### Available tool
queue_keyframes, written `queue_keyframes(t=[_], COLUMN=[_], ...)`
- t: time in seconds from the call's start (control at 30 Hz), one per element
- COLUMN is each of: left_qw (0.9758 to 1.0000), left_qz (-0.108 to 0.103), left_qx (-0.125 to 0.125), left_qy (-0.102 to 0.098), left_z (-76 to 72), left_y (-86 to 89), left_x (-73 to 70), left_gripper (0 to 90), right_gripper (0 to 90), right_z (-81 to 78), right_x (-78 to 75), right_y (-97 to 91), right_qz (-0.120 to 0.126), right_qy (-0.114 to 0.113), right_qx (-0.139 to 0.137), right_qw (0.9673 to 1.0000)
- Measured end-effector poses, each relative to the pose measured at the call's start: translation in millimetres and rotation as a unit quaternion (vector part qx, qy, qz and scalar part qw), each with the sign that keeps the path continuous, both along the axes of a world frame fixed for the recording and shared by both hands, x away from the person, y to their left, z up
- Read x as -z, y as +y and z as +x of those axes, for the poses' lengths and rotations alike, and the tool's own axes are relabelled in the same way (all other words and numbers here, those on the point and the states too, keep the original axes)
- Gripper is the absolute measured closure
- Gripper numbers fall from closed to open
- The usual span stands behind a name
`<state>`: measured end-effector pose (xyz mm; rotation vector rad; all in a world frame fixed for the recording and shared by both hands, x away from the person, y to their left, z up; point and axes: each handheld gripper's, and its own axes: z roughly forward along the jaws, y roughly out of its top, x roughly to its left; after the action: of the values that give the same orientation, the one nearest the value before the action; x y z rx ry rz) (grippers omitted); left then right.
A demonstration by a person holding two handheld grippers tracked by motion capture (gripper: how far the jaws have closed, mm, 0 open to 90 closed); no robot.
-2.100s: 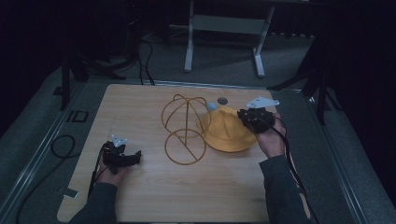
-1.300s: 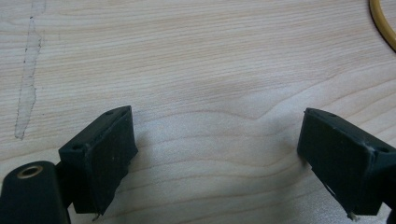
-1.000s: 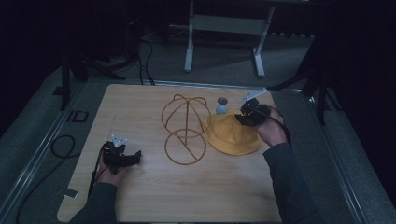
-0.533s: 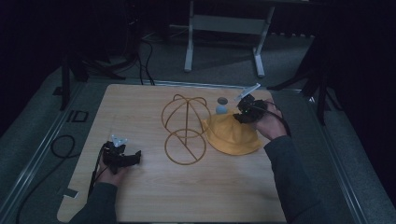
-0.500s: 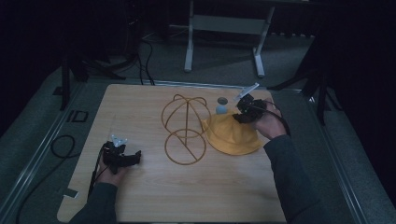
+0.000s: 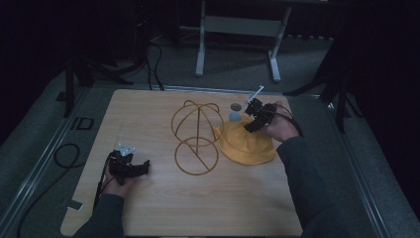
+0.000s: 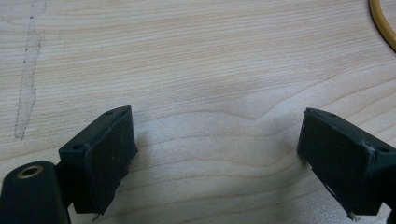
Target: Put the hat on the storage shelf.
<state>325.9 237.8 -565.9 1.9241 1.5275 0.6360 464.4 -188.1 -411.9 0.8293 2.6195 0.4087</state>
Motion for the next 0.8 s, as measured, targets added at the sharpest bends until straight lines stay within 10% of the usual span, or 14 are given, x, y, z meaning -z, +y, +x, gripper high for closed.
queue_keyframes(t=[0.53, 0.8], left_qw=[1.0, 1.0], left_qz=[0.0, 0.0], left_qx=[0.0, 0.0], left_qy=[0.0, 0.0], left_z=[0.0, 0.0], left_y=[0.0, 0.0], left_x=[0.0, 0.0], left_gripper=[11.5, 11.5], right_gripper=[34.1, 62.1], right_z=[22.3, 25.4], right_x=[18.3, 24.8], right_y=[12.2, 13.6], right_qz=[-0.024, -0.037], right_qy=[0.056, 0.073], right_qx=[0.003, 0.003], right_qw=[0.9981, 0.9966])
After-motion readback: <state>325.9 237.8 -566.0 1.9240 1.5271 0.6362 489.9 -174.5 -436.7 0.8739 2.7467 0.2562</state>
